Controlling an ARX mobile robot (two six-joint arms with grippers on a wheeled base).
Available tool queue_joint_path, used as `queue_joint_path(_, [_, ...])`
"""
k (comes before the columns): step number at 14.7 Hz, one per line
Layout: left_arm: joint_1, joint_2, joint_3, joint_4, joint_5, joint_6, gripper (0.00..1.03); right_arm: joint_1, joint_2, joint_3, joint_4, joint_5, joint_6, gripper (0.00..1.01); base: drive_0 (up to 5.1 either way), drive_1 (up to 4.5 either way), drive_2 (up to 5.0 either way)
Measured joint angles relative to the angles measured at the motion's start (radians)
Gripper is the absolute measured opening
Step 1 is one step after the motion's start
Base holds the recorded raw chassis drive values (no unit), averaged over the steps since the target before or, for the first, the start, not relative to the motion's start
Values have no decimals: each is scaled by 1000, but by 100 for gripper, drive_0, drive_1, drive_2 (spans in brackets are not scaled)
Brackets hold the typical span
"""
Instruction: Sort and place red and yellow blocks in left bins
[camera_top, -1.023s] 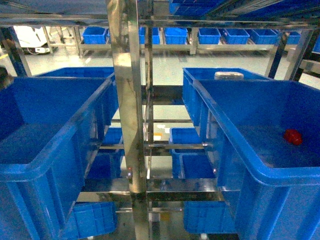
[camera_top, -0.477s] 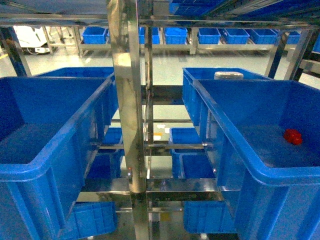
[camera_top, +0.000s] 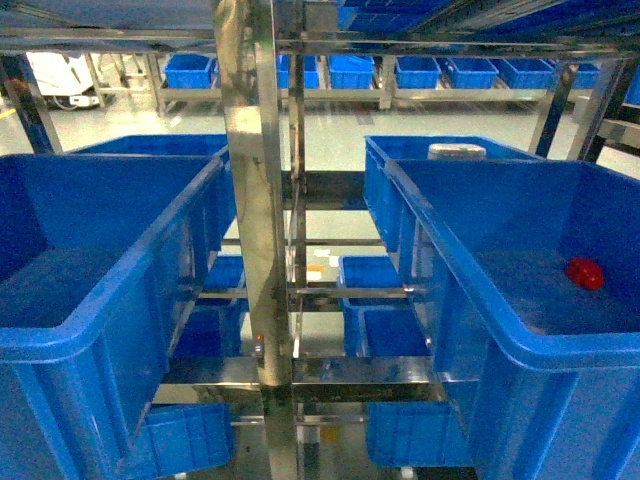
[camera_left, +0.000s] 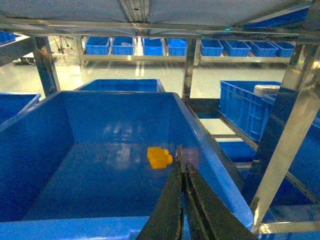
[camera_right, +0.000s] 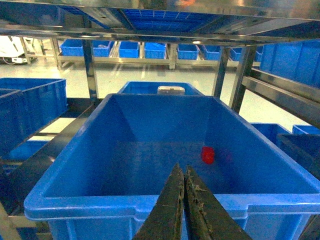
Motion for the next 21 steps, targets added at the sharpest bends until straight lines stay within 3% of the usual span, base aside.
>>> queue_joint_path(8, [0,-327,0,-303,0,0,2,0,-305,-1,-291,0,0,2,0,0,0])
queue_joint_path(15, [0,-476,0,-454,0,0,2,0,-451,-1,-439,0,0,2,0,0,0])
queue_joint_path(16, [0,-516,1,-508,0,0,2,0,-551,0,-591,-1,0,2,0,0,0])
queue_joint_path(17, [0,-630,0,-647,-2,0,2,0,-610,1,-585,0,0,2,0,0,0])
queue_joint_path(19, [0,-644,0,-645,-1,1,2,0,-612,-1,-608,2,0,2,0,0,0])
queue_joint_path(20, [0,-644,0,-639,0,0,2,0,-612,-1,-606,3,0,4,0,0,0])
queue_joint_path(21, [-1,-644,0,-634,0,1,14,0,-612,-1,-607,3,0,17,0,0,0])
